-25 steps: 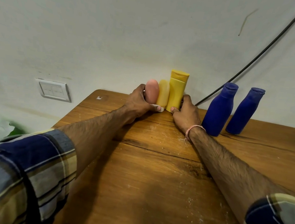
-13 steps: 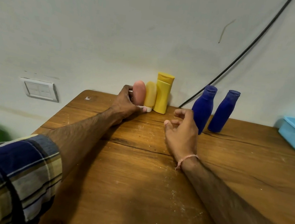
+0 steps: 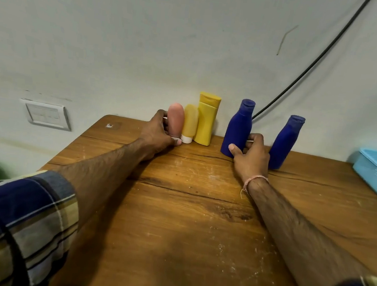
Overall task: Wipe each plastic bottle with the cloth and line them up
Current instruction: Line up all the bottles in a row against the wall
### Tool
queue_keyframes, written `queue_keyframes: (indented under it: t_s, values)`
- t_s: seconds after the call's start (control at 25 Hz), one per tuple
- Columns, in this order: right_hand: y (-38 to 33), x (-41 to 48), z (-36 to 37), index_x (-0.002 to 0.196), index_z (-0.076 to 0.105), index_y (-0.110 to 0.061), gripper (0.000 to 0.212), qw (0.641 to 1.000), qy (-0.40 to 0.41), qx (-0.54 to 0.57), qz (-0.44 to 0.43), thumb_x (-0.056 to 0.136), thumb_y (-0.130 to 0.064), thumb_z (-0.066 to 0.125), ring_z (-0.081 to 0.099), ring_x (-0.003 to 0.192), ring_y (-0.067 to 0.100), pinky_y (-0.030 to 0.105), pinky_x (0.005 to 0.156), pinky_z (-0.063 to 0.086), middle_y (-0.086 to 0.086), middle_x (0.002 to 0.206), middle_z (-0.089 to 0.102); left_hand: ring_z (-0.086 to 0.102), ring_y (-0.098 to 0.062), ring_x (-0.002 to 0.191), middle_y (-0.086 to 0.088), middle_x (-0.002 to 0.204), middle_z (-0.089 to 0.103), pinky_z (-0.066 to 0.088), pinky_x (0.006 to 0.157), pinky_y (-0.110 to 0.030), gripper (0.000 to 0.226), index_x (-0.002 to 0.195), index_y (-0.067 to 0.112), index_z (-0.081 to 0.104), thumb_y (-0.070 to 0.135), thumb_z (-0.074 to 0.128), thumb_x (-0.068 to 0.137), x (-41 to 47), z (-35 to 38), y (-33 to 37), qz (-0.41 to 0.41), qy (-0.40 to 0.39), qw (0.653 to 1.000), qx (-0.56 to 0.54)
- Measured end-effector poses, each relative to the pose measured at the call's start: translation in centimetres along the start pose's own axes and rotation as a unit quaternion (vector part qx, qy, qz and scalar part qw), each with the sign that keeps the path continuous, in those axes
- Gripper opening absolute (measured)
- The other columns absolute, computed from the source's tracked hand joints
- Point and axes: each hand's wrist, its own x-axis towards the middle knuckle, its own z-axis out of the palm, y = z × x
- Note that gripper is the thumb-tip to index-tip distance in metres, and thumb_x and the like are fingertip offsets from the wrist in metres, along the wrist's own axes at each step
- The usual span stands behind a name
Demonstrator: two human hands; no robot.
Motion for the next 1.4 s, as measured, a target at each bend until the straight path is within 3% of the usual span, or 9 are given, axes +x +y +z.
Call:
queue_keyframes:
  t_s: [0.4, 0.72, 0.8, 0.92, 1.04, 1.12, 1.2, 1.28, 1.4]
  values:
    - [-0.5, 2.9, 3.3, 0.126, 0.044, -0.013, 0.047, 0.998, -0.045, -0.022, -0.046, 0.088, -0.022, 0.071, 0.060, 0.113, 0.024, 0.023, 0.076, 0.044, 0.011, 0.128, 0.061, 0.060, -0.021, 0.111, -0.002, 0.125, 0.060, 0.054, 0.087, -0.031, 0.077, 0.133, 0.017, 0.048, 0.012, 0.092, 0.069, 0.4, 0.1, -0.4, 0.005, 0.005, 1.000, 0.008]
    - [-0.3, 2.5, 2.8, 0.126, 0.044, -0.014, 0.052, 0.998, -0.063, 0.005, -0.031, 0.086, -0.023, 0.075, 0.060, 0.113, 0.023, 0.025, 0.080, 0.049, 0.008, 0.127, 0.061, 0.062, -0.022, 0.107, -0.001, 0.120, 0.061, 0.055, 0.084, -0.031, 0.078, 0.131, 0.016, 0.048, 0.017, 0.094, 0.068, 0.1, 0.2, -0.1, 0.012, 0.008, 1.000, 0.026]
    - [0.0, 1.2, 1.7, 0.121, 0.046, -0.017, 0.050, 0.999, -0.024, 0.029, -0.027, 0.083, -0.020, 0.077, 0.061, 0.107, 0.018, 0.027, 0.083, 0.053, 0.003, 0.120, 0.061, 0.061, -0.021, 0.105, -0.002, 0.120, 0.061, 0.054, 0.081, -0.028, 0.077, 0.131, 0.016, 0.048, 0.017, 0.093, 0.069, 0.0, 0.2, 0.0, 0.013, 0.009, 0.999, 0.028]
    - [1.0, -1.6, -1.5, 0.108, 0.047, -0.020, 0.043, 0.992, 0.099, 0.049, -0.065, 0.079, -0.012, 0.078, 0.058, 0.097, 0.013, 0.025, 0.078, 0.053, -0.002, 0.107, 0.056, 0.059, -0.019, 0.103, 0.000, 0.117, 0.058, 0.050, 0.073, -0.024, 0.077, 0.132, 0.016, 0.047, 0.016, 0.093, 0.070, 0.0, 0.2, 0.2, 0.012, 0.003, 1.000, 0.029]
    - [3.0, -1.5, -5.6, 0.117, 0.045, -0.016, 0.059, 0.970, 0.231, 0.023, -0.067, 0.072, -0.010, 0.082, 0.052, 0.111, 0.019, 0.029, 0.084, 0.052, 0.004, 0.123, 0.049, 0.058, -0.021, 0.105, 0.000, 0.119, 0.056, 0.050, 0.076, -0.026, 0.079, 0.135, 0.016, 0.046, 0.017, 0.092, 0.071, -0.1, 0.2, 0.1, 0.008, -0.007, 1.000, 0.028]
    - [4.2, 0.1, -7.5, 0.132, 0.040, -0.018, 0.076, 0.983, 0.182, 0.021, -0.001, 0.070, -0.009, 0.083, 0.045, 0.125, 0.021, 0.037, 0.097, 0.049, 0.005, 0.138, 0.044, 0.057, -0.021, 0.105, -0.001, 0.120, 0.056, 0.048, 0.075, -0.026, 0.079, 0.135, 0.015, 0.045, 0.017, 0.092, 0.072, -0.2, 0.2, 0.2, 0.007, -0.007, 0.999, 0.032]
    - [4.7, 1.4, -8.4, 0.145, 0.031, -0.023, 0.085, 0.994, 0.039, 0.086, 0.052, 0.077, -0.006, 0.079, 0.044, 0.130, 0.021, 0.036, 0.103, 0.042, 0.004, 0.148, 0.041, 0.057, -0.022, 0.107, -0.004, 0.124, 0.057, 0.049, 0.080, -0.029, 0.079, 0.136, 0.015, 0.045, 0.017, 0.091, 0.072, -0.2, 0.2, 0.3, 0.003, -0.010, 1.000, 0.028]
    - [4.8, 2.1, -8.3, 0.145, 0.032, -0.022, 0.078, 0.992, -0.040, 0.109, 0.055, 0.082, -0.005, 0.075, 0.050, 0.122, 0.020, 0.037, 0.100, 0.043, 0.005, 0.145, 0.047, 0.057, -0.023, 0.108, -0.006, 0.127, 0.058, 0.050, 0.084, -0.032, 0.080, 0.135, 0.015, 0.045, 0.016, 0.092, 0.071, -0.2, 0.2, 0.3, 0.004, -0.010, 1.000, 0.027]
    - [4.4, 2.3, -7.1, 0.129, 0.048, -0.016, 0.057, 0.998, -0.029, 0.050, 0.016, 0.081, -0.016, 0.078, 0.058, 0.114, 0.023, 0.033, 0.088, 0.047, 0.005, 0.129, 0.059, 0.058, -0.023, 0.108, -0.004, 0.124, 0.058, 0.051, 0.083, -0.031, 0.078, 0.134, 0.016, 0.046, 0.016, 0.092, 0.070, -0.2, 0.1, 0.2, 0.005, -0.007, 1.000, 0.025]
